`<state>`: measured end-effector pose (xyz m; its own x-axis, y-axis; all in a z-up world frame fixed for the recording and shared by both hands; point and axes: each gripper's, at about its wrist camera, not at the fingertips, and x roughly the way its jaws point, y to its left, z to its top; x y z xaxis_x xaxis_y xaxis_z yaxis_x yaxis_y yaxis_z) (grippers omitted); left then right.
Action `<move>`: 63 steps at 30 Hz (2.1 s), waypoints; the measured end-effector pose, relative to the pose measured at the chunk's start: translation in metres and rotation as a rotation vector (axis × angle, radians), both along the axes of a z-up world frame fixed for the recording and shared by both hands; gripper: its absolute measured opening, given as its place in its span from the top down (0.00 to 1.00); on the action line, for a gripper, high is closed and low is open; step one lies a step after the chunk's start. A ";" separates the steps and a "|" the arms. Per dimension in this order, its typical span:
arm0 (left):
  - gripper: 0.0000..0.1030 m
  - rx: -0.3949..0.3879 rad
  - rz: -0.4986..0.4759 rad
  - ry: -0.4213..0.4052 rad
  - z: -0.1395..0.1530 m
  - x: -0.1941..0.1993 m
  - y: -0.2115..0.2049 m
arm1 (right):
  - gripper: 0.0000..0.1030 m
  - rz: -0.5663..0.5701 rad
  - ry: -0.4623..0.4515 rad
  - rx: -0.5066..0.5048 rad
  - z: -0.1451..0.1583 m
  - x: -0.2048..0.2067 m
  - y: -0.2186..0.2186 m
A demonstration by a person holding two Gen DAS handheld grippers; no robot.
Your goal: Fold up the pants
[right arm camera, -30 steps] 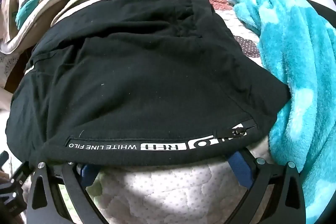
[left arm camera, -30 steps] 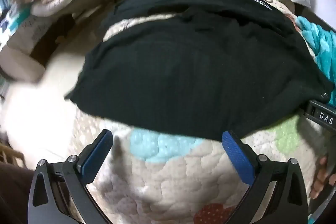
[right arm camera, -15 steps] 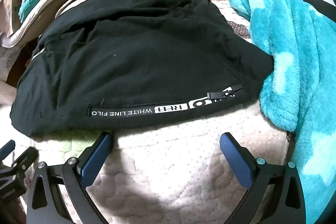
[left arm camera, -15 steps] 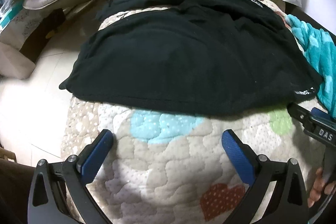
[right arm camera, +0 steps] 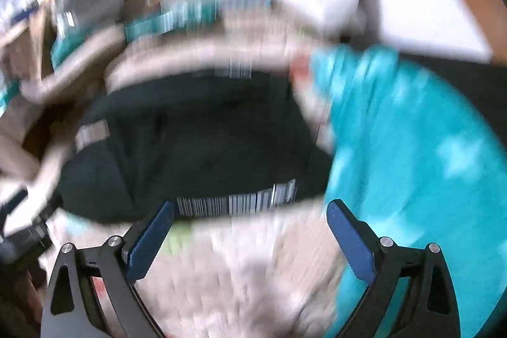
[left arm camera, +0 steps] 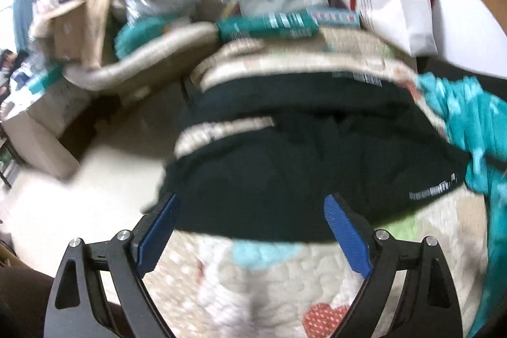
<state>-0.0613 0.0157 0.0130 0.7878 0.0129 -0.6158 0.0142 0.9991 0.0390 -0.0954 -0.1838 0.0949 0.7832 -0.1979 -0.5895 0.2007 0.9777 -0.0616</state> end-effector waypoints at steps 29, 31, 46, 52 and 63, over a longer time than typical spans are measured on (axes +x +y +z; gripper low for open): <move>0.22 -0.191 0.041 0.292 -0.023 0.306 0.157 | 0.19 0.196 0.352 0.308 -0.035 0.311 -0.109; 0.22 -0.214 0.041 0.327 -0.044 0.327 0.161 | 0.19 0.202 0.376 0.300 -0.051 0.334 -0.117; 0.21 -0.398 -0.117 0.391 -0.099 0.397 0.152 | 0.19 0.570 0.511 0.163 -0.119 0.409 -0.022; 0.88 -0.401 -0.208 0.386 -0.079 0.392 0.140 | 0.77 0.579 0.514 0.191 -0.122 0.407 -0.014; 0.89 -0.335 -0.180 0.230 0.003 0.326 0.143 | 0.90 0.569 0.436 0.171 -0.064 0.338 0.000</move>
<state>0.2644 0.1589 0.0163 0.6014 -0.3420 -0.7221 0.1598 0.9370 -0.3107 0.2423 -0.1837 0.0307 0.4249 0.2921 -0.8568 -0.3483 0.9264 0.1431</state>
